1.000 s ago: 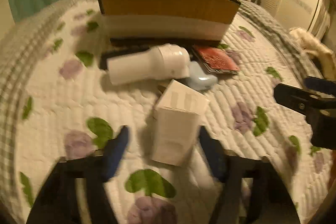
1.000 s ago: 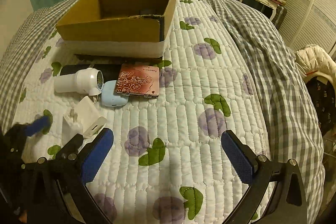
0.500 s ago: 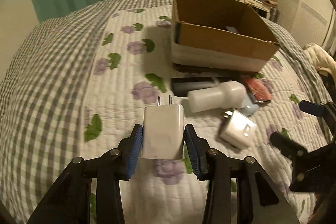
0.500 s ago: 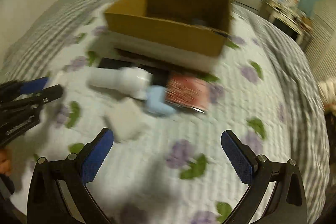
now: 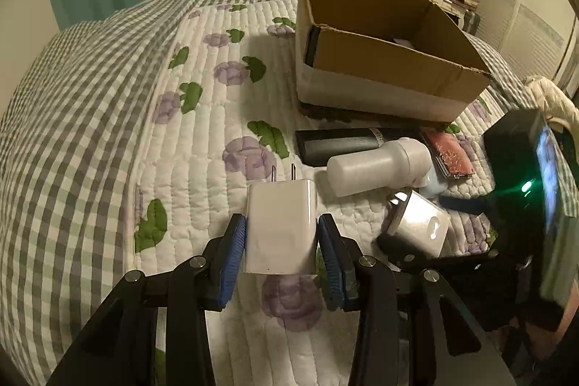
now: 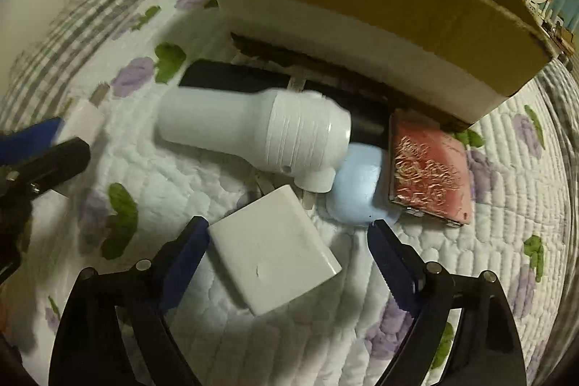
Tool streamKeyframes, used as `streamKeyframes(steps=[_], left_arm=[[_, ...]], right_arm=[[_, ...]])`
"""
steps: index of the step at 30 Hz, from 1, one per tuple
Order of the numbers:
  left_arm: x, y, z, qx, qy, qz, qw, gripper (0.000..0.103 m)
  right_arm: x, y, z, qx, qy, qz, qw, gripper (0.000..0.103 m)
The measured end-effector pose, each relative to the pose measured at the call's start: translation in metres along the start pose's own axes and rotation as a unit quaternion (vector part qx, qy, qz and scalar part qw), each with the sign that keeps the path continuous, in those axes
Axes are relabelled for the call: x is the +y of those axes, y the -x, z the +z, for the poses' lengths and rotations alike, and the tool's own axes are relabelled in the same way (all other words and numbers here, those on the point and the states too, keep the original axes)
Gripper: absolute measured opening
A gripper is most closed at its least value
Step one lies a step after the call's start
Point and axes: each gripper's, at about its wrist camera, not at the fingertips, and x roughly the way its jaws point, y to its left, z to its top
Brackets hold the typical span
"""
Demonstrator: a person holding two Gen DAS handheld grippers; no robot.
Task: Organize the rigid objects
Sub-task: 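Grasp the small white charger with left while right grasps the large white charger, then lower both chargers into the box and open both grippers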
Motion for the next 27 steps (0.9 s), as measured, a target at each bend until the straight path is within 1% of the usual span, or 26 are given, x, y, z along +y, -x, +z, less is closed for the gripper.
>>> streamKeyframes(steps=[1, 3, 5, 7, 11, 13, 15, 18, 22, 23, 25, 27], left_arm=[[-0.001, 0.000, 0.001, -0.001, -0.001, -0.001, 1.0000, 0.042], [-0.002, 0.001, 0.001, 0.000, 0.002, -0.004, 1.0000, 0.042], [-0.004, 0.002, -0.001, 0.009, 0.004, 0.005, 0.9999, 0.042], [-0.008, 0.006, -0.005, 0.014, -0.003, 0.015, 0.9998, 0.042], [-0.014, 0.023, -0.007, 0.012, -0.001, 0.013, 0.9998, 0.042], [-0.019, 0.034, -0.002, 0.009, -0.004, 0.023, 0.9997, 0.042], [-0.024, 0.050, 0.009, -0.004, -0.008, 0.025, 0.9996, 0.042], [-0.031, 0.073, 0.030, -0.031, -0.014, 0.015, 0.9993, 0.042], [-0.049, 0.103, 0.070, -0.074, -0.036, -0.001, 0.9966, 0.042], [-0.052, 0.106, 0.079, -0.081, -0.041, -0.006, 0.9959, 0.042], [-0.060, 0.111, 0.100, -0.097, -0.049, -0.013, 0.9940, 0.042], [-0.066, 0.110, 0.117, -0.107, -0.054, -0.020, 0.9926, 0.042]], right_arm=[[-0.001, -0.001, -0.001, -0.001, -0.007, 0.005, 1.000, 0.074], [-0.002, 0.001, -0.003, -0.010, -0.017, 0.009, 1.000, 0.068], [0.001, 0.007, -0.007, -0.015, -0.009, -0.004, 1.000, 0.067], [0.003, 0.016, -0.014, -0.021, -0.005, -0.007, 1.000, 0.067], [0.002, 0.037, -0.022, -0.037, -0.013, -0.007, 0.999, 0.067], [0.001, 0.056, -0.022, -0.045, -0.005, -0.018, 0.999, 0.067], [0.001, 0.078, -0.019, -0.063, -0.002, -0.025, 0.998, 0.067], [-0.012, 0.124, 0.000, -0.106, -0.007, -0.029, 0.994, 0.067], [-0.037, 0.185, 0.034, -0.164, -0.011, -0.042, 0.985, 0.067], [-0.042, 0.196, 0.036, -0.171, -0.012, -0.045, 0.984, 0.067], [-0.053, 0.216, 0.054, -0.192, -0.010, -0.062, 0.979, 0.067], [-0.063, 0.226, 0.072, -0.207, -0.009, -0.070, 0.976, 0.067]])
